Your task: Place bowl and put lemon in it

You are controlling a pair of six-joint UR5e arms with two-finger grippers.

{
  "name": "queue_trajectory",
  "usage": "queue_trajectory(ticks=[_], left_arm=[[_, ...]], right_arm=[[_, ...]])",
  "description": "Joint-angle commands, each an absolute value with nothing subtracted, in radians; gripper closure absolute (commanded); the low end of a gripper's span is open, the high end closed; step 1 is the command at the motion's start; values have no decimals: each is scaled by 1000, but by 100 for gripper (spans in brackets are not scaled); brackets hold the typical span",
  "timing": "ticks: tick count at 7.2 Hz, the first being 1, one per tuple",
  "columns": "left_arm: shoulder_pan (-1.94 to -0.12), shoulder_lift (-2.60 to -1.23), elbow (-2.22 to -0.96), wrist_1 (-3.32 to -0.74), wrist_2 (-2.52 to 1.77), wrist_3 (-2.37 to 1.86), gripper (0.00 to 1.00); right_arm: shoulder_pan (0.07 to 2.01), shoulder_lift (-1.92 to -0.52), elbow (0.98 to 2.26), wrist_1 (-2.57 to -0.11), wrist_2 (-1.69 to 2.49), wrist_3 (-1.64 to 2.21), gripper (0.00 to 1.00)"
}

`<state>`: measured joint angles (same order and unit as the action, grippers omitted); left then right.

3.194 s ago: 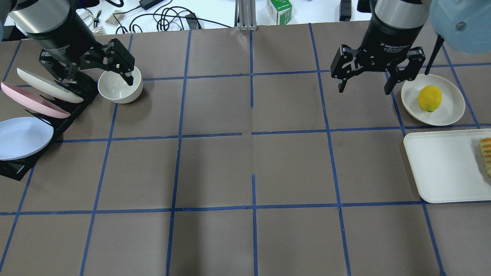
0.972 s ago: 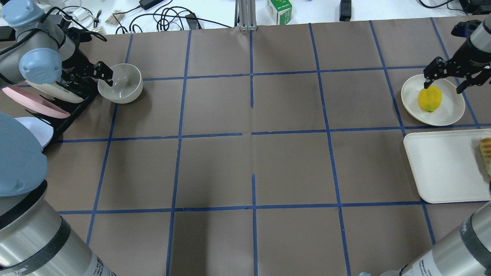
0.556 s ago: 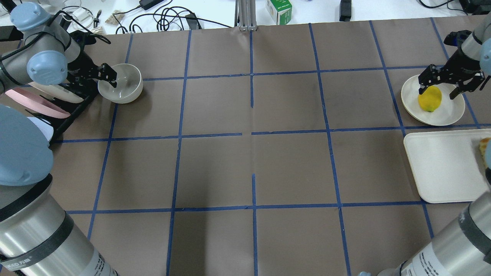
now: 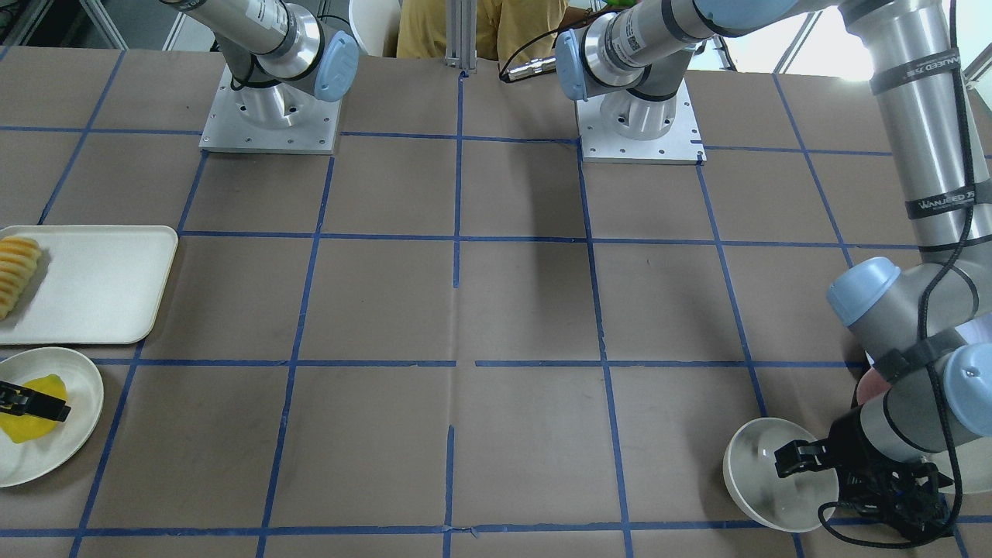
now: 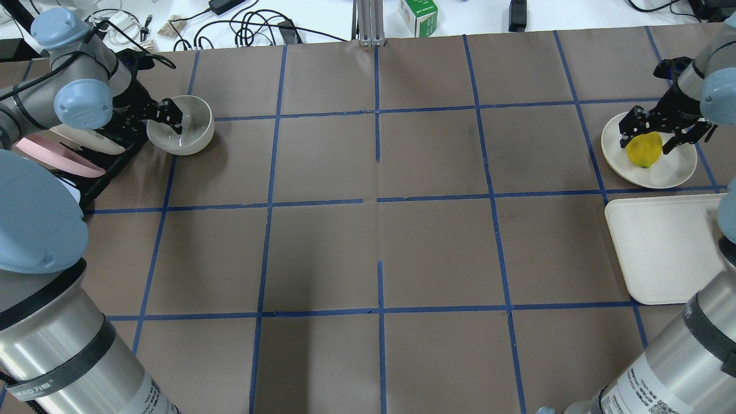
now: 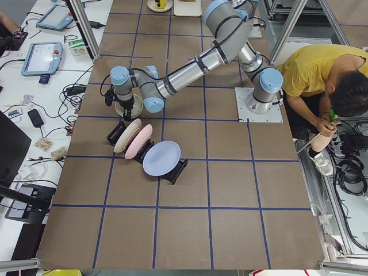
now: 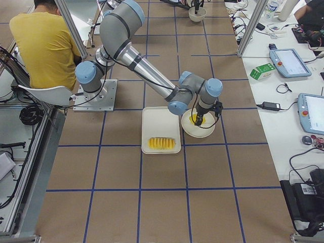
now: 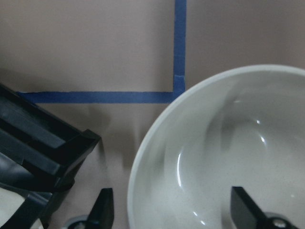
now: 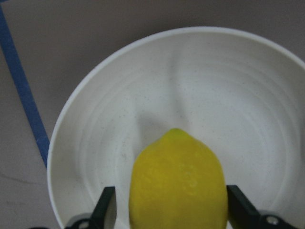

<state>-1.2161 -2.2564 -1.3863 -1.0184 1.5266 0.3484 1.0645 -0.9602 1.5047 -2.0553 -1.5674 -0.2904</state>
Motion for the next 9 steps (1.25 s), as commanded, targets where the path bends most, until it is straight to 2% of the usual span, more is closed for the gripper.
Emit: queue_trajectory(ticks=[1, 2, 3, 6, 9], left_arm=[[-1215, -2258, -1385, -1009, 1529, 353, 78], [-1215, -2258, -1384, -1009, 1535, 359, 92], [-1215, -2247, -1384, -1011, 1537, 373, 100], [-1227, -2235, -1358, -1041, 1529, 373, 100], [-1433, -2145, -1399, -1134, 1459, 263, 100]], right_arm=[[1066, -966, 1502, -2066, -1565, -291, 100], [1069, -979, 1497, -2062, -1565, -291, 100], [1080, -1014, 1496, -2025, -1566, -287, 100], [1179, -1112, 1442, -1792, -1574, -191, 100], [1226, -1132, 1439, -1766, -1580, -121, 100]])
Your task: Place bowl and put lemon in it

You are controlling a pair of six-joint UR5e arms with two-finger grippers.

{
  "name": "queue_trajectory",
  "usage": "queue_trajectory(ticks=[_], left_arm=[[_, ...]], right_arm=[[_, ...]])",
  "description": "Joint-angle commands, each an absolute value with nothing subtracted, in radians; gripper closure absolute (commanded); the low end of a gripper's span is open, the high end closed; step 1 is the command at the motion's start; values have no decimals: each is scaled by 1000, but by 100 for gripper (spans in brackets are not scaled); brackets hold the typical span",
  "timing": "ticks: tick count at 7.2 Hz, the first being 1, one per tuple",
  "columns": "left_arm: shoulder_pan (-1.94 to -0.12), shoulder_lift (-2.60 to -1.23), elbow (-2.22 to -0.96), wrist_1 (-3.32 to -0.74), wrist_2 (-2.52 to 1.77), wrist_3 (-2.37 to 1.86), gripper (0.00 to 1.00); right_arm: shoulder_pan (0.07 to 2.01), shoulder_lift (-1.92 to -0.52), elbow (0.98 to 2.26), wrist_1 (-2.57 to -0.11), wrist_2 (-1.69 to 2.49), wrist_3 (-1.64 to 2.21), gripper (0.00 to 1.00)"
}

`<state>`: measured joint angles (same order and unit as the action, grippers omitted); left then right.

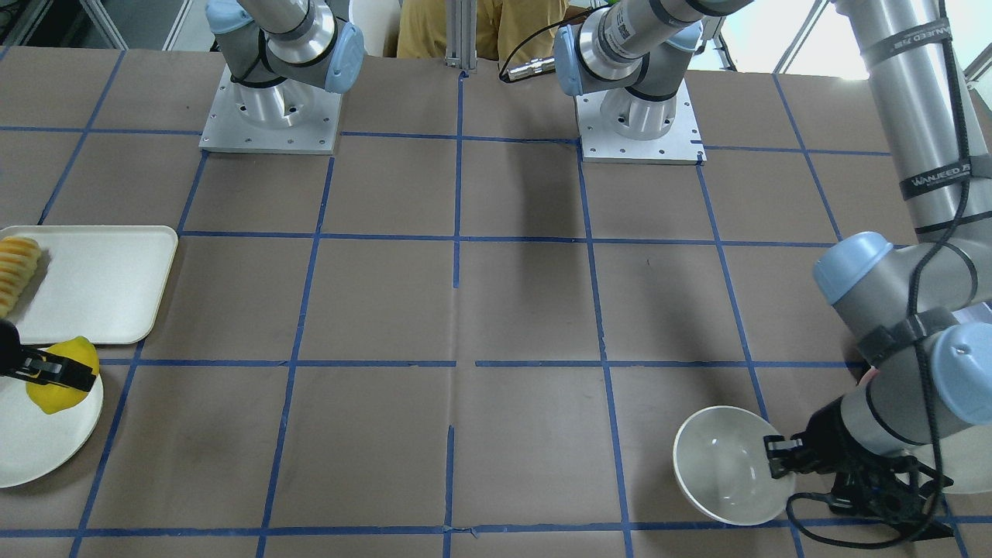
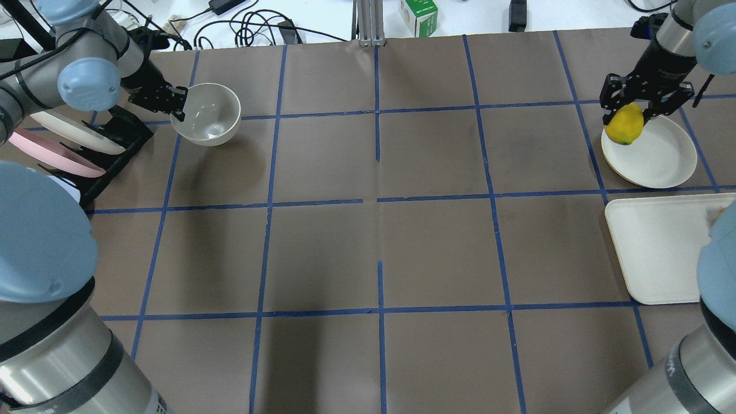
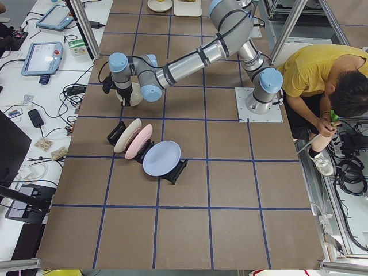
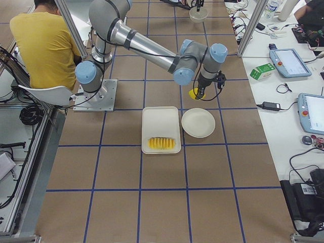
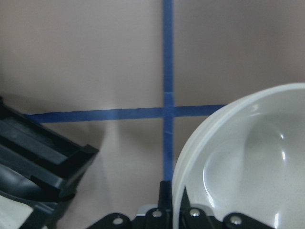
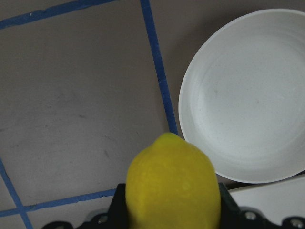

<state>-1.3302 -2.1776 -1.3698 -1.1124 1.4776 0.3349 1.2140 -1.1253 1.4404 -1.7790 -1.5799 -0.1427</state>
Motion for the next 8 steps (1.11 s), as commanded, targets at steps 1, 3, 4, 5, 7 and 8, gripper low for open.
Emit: queue_trajectory(ticks=[1, 3, 4, 5, 7, 8], left_arm=[[-1548, -2120, -1440, -1108, 1456, 82, 100], [-1711, -2097, -1471, -1094, 1454, -149, 100], [-1782, -2089, -1492, -1098, 1475, -249, 100], [-1814, -2073, -1550, -1097, 1502, -290, 100], [-1822, -2060, -1694, -897, 1491, -353, 100], [-1825, -2066, -1700, -876, 1488, -370, 100]], right_arm=[[1226, -1134, 1440, -1758, -1574, -121, 100], [1280, -1158, 1437, -1730, -1574, -37, 100], [1339, -1167, 1439, -1730, -1583, 47, 100], [1363, -1167, 1439, -1727, -1583, 82, 100], [1370, -1170, 1439, -1723, -1575, 86, 100], [1387, -1189, 1439, -1724, -1571, 86, 100]])
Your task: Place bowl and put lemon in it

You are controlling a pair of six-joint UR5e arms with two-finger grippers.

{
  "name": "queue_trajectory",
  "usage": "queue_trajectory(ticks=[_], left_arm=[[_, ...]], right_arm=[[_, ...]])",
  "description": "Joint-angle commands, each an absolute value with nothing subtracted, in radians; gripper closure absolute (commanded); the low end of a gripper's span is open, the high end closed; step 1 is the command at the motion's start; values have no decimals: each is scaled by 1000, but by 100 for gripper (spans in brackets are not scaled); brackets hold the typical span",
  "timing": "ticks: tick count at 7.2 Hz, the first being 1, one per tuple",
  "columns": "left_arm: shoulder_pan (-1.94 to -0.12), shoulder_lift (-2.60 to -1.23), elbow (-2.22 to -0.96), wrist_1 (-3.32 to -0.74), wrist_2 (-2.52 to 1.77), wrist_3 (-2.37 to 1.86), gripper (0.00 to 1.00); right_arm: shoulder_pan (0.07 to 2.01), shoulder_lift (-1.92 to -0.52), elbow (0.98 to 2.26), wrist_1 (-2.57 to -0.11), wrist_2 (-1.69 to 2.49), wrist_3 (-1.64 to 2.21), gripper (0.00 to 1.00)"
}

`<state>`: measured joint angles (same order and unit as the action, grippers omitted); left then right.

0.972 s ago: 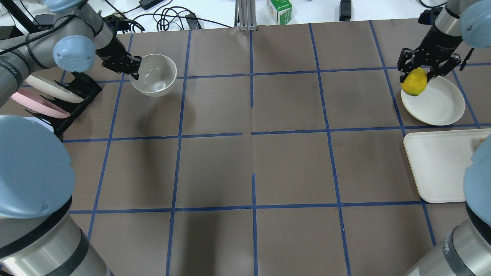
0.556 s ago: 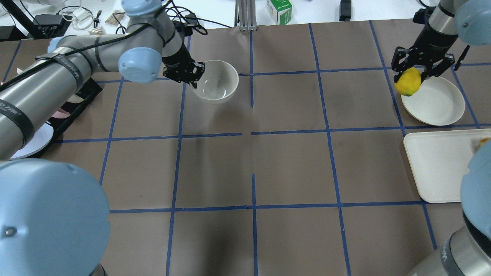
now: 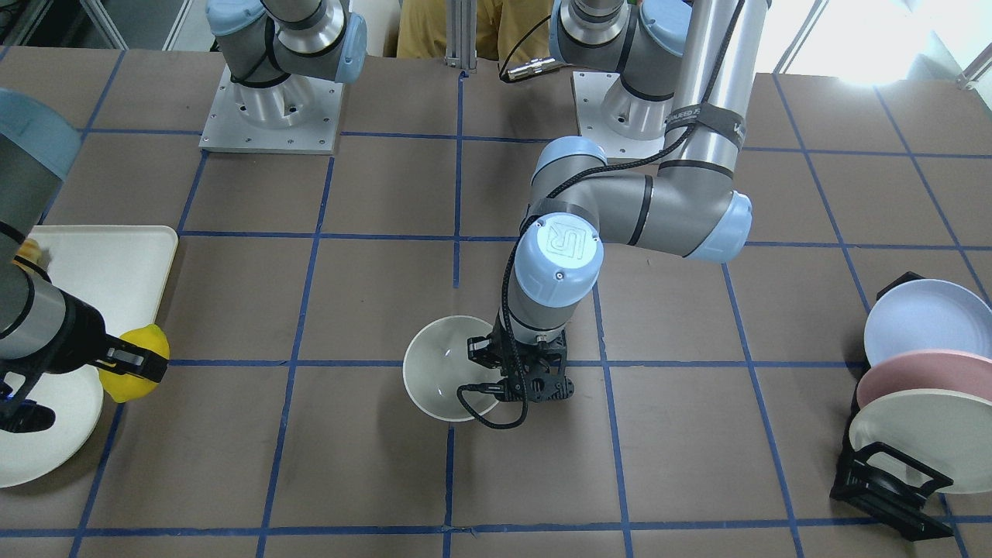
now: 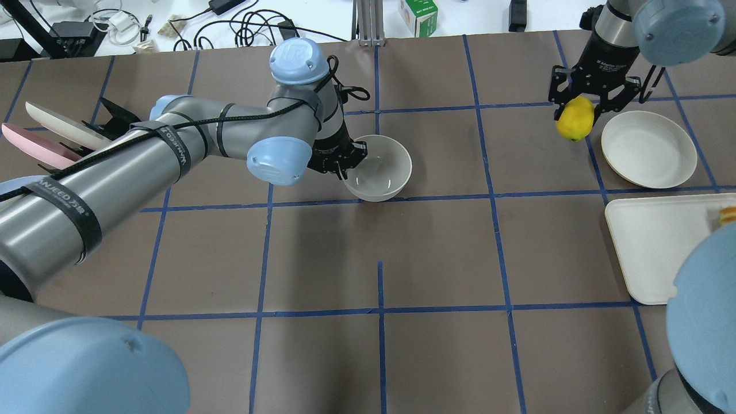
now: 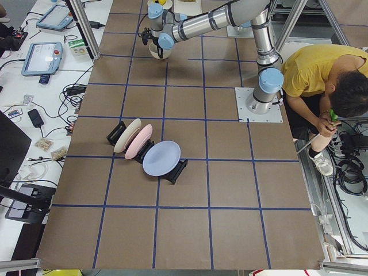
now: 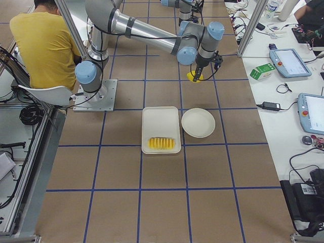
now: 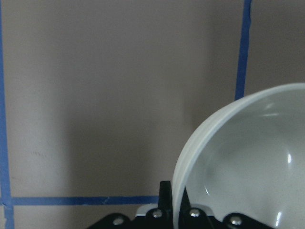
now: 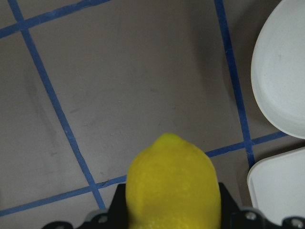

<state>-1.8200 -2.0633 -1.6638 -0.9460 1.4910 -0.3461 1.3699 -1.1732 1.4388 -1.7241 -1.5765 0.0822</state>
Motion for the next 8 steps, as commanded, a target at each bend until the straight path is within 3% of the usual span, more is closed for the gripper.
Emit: queue_trajectory(ticks=[1, 2, 4, 6, 8], left_arm=[[-1828, -2060, -1712, -879, 1489, -396, 70], [-1825, -2056, -1710, -879, 1488, -400, 1], [-1803, -1993, -1649, -1026, 1509, -312, 0], [-1731, -1907, -1481, -1387, 1575, -140, 0], [-1662, -1805, -1436, -1546, 1575, -72, 0]], right_arm=[[1417, -1199, 1439, -1724, -1572, 112, 100], [1452, -1200, 1439, -1726, -1574, 139, 100], [1593, -1219, 1439, -1741, -1571, 263, 100], [1690, -1209, 1440, -1753, -1565, 319, 100], [1781, -1161, 1439, -1851, -1536, 381, 100]])
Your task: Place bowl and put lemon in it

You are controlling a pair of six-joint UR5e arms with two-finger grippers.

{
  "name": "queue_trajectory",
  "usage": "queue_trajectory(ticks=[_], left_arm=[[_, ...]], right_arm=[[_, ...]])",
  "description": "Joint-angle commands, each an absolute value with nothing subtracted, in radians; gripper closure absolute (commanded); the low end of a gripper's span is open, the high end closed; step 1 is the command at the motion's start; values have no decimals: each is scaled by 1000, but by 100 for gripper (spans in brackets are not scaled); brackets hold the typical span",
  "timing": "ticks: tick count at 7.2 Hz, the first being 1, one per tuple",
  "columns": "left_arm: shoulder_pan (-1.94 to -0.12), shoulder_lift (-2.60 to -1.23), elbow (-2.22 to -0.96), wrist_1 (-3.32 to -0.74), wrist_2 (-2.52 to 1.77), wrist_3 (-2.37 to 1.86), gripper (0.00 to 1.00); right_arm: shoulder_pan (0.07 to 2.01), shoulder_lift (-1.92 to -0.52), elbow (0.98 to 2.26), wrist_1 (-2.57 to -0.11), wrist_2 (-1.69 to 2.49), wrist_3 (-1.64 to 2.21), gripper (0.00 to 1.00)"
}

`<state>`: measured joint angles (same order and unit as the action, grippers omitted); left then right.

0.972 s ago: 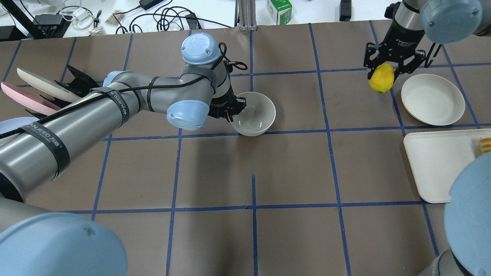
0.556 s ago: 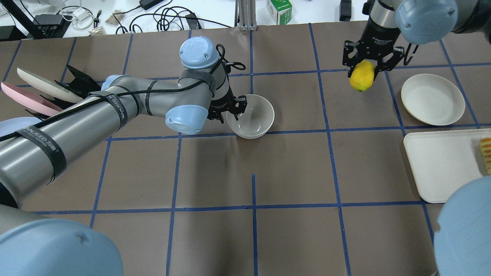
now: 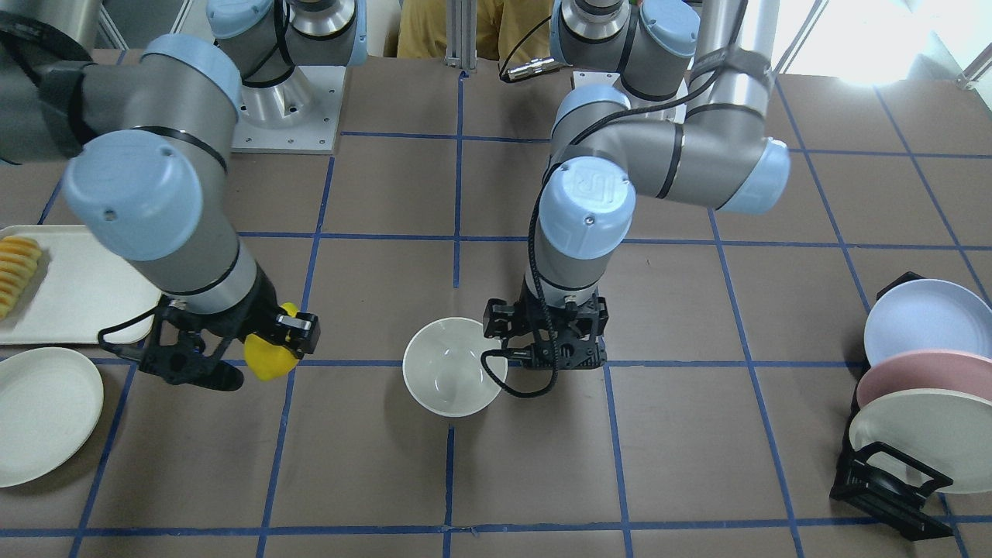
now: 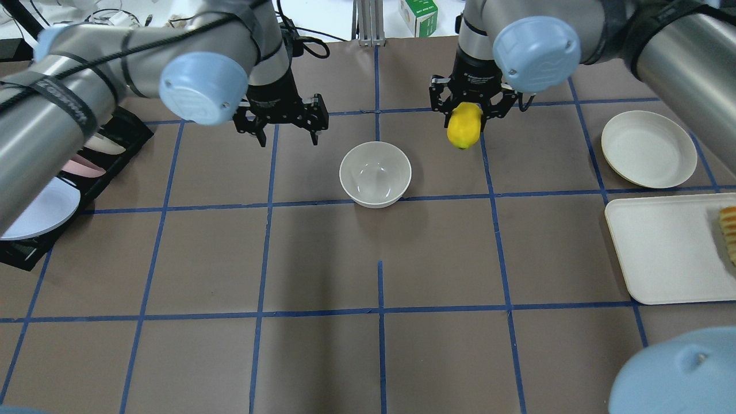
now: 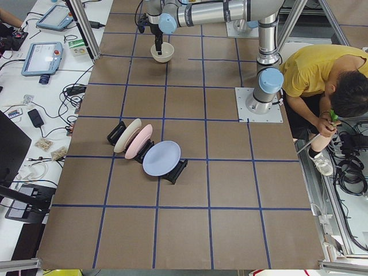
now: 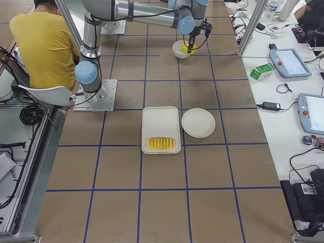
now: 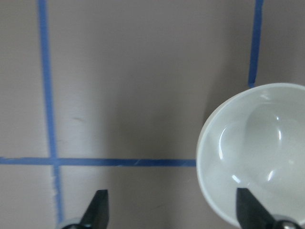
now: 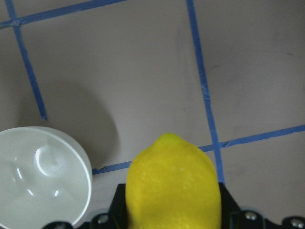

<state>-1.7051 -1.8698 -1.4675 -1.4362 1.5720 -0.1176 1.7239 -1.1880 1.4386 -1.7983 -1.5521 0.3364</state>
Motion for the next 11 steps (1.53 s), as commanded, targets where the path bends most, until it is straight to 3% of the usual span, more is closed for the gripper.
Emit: queue_trajectory(ticks=[1, 4, 7, 8, 10, 11], left_arm=[[-1622, -1751, -1434, -1577, 1572, -65, 0], [-1583, -1686, -1495, -1605, 1575, 2, 0], [-1569, -1687, -1480, -1603, 1578, 18, 0], [-1572, -1687, -1480, -1603, 1603, 18, 0], [-1566, -1686, -1474, -1603, 1608, 18, 0], [-1569, -1687, -1471, -1603, 1611, 18, 0]], right_arm=[[1814, -1129, 1439, -1908, -1511, 402, 100], [1917, -1014, 1443, -2037, -1500, 498, 100], [1919, -993, 1486, -2036, -1499, 512, 100], [1921, -986, 1493, -2036, -1499, 511, 94], [1921, -974, 1500, -2084, -1500, 509, 54], [1921, -973, 1515, -2085, -1502, 500, 48]])
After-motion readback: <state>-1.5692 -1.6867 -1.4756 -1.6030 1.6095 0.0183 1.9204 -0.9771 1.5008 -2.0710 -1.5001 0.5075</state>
